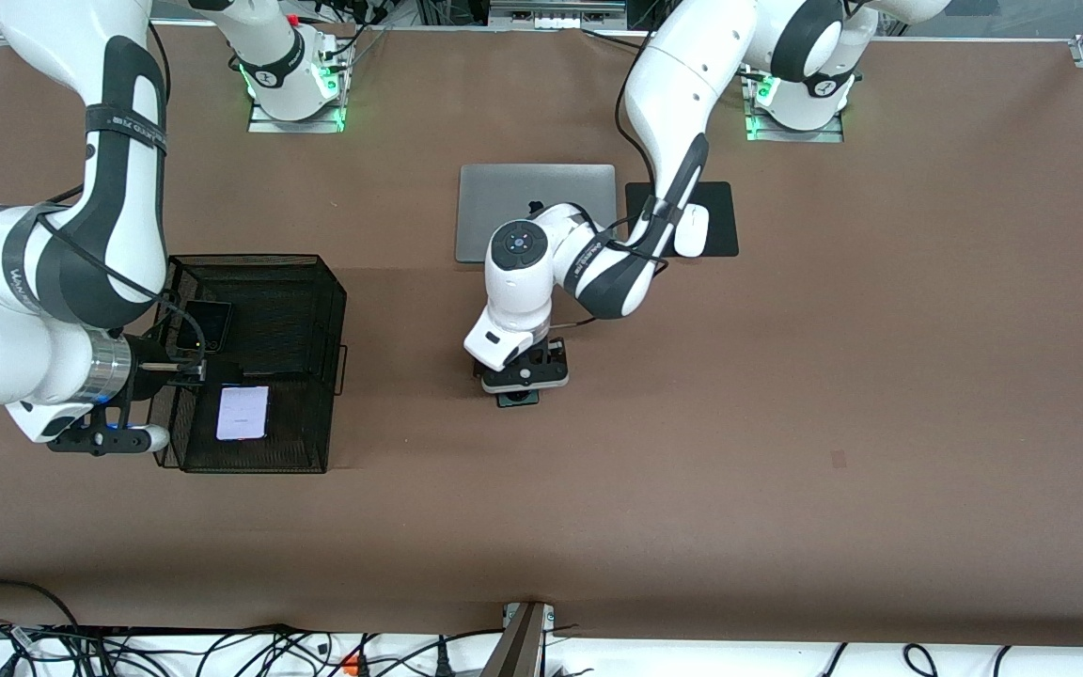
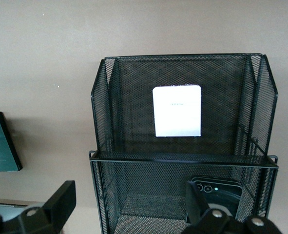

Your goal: Place phones with both arms

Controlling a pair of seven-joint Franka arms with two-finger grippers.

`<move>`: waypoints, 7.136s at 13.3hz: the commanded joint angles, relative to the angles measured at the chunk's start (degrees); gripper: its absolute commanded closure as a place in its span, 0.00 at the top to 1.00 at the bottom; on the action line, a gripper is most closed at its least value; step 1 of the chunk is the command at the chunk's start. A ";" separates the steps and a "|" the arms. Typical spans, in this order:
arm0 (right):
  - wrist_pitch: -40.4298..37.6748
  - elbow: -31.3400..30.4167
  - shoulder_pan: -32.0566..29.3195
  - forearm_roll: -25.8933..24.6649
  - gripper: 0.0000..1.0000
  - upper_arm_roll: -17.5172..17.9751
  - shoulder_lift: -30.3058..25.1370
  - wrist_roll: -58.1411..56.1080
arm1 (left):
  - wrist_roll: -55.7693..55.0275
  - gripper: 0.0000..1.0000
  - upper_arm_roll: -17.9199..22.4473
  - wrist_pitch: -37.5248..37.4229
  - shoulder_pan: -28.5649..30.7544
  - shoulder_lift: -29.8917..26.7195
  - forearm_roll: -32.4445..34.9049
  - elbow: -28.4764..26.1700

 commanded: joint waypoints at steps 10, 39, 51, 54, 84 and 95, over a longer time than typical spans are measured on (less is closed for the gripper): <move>14.22 -2.68 24.01 7.82 0.99 1.26 5.22 15.30 | 37.11 1.00 -0.51 -41.62 29.20 -25.50 0.93 -3.63; 43.08 -10.50 34.56 6.44 0.41 5.75 19.47 16.27 | 65.64 1.00 -3.57 -54.32 42.50 -52.23 2.96 -18.11; 30.70 -10.24 39.56 6.52 0.00 -7.67 15.43 15.75 | 63.09 1.00 -17.56 -49.47 53.84 -53.57 3.75 -24.20; 25.60 -10.24 40.37 6.52 0.00 -15.85 12.80 14.52 | 63.01 1.00 -17.56 -50.00 53.84 -53.57 3.75 -24.11; 26.55 -49.70 50.56 13.82 0.60 -38.55 -1.98 -13.44 | 62.65 1.00 -17.30 -55.19 53.84 -53.83 3.66 -22.26; 11.83 -29.52 37.22 13.64 1.00 -38.54 -0.40 -13.26 | 62.65 1.00 -17.30 -54.84 53.84 -53.66 3.75 -22.18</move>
